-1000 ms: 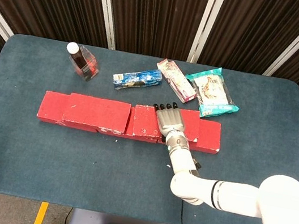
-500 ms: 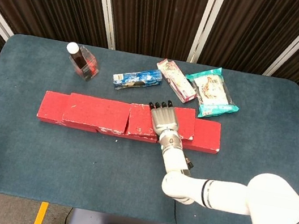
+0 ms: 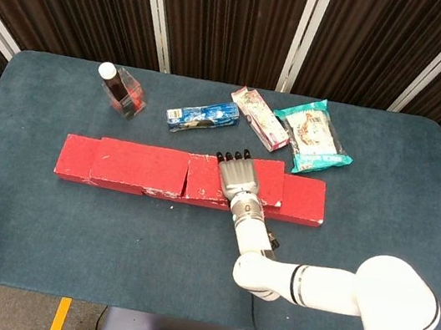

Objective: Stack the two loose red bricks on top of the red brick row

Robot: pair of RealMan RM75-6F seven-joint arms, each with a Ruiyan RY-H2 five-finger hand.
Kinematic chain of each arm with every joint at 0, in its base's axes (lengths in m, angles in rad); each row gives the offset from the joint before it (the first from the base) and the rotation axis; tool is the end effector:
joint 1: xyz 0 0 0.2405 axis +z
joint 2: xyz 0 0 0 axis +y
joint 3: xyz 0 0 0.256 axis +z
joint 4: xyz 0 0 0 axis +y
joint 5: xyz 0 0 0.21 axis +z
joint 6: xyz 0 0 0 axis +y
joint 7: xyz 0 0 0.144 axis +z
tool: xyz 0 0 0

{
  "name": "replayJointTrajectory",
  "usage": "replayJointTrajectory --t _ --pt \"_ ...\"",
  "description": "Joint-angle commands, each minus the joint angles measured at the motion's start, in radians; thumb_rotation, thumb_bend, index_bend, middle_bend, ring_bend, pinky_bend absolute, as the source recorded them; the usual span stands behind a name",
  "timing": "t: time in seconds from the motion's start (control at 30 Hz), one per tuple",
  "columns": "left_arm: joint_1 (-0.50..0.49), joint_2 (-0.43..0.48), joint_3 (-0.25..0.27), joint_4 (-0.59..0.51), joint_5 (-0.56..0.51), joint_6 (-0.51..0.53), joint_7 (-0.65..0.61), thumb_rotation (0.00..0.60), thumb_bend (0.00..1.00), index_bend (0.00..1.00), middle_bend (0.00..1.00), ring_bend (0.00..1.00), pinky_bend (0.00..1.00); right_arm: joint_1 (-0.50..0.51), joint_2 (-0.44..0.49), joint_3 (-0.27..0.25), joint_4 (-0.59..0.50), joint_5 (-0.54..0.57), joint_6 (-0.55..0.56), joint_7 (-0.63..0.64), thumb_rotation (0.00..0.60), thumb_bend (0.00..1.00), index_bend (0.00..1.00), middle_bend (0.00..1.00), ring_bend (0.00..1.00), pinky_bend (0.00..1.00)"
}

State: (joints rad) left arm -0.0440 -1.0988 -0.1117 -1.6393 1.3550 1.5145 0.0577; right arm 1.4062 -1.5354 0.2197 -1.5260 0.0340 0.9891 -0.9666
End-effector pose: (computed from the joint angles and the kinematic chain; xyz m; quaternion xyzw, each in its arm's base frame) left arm -0.3267 0.1786 0.1836 -0.5319 -0.3903 -0.3640 0.6574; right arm -0.0083 -0.4027 -0.0231 0.7682 -0.3837 0.1967 0.4732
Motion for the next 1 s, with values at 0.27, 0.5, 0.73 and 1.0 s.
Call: replayJointTrajectory --t 0.27,0.5,0.73,1.0 --pt "0.002 0.001 0.0 -0.004 -0.003 0.002 0.004 0.6 0.2 0.0 0.0 0.0 0.0 -0.002 -0.013 0.006 0.015 0.02 0.009 -0.026 0.6 0.36 0.24 0.28 0.2 0.0" --pt "0.002 0.002 -0.002 -0.005 -0.009 0.0 0.007 0.6 0.2 0.0 0.0 0.0 0.0 -0.001 -0.02 0.022 0.021 0.033 0.017 -0.039 0.6 0.36 0.24 0.28 0.2 0.0" --pt "0.001 0.001 -0.001 -0.007 -0.008 -0.001 0.013 0.6 0.2 0.0 0.0 0.0 0.0 0.004 -0.011 0.05 0.004 0.073 0.042 -0.06 0.6 0.39 0.24 0.3 0.21 0.0" --pt "0.001 0.002 0.0 -0.009 -0.01 -0.002 0.015 0.6 0.2 0.0 0.0 0.0 0.0 0.024 -0.003 0.083 -0.015 0.181 0.079 -0.124 0.6 0.39 0.25 0.3 0.21 0.0"
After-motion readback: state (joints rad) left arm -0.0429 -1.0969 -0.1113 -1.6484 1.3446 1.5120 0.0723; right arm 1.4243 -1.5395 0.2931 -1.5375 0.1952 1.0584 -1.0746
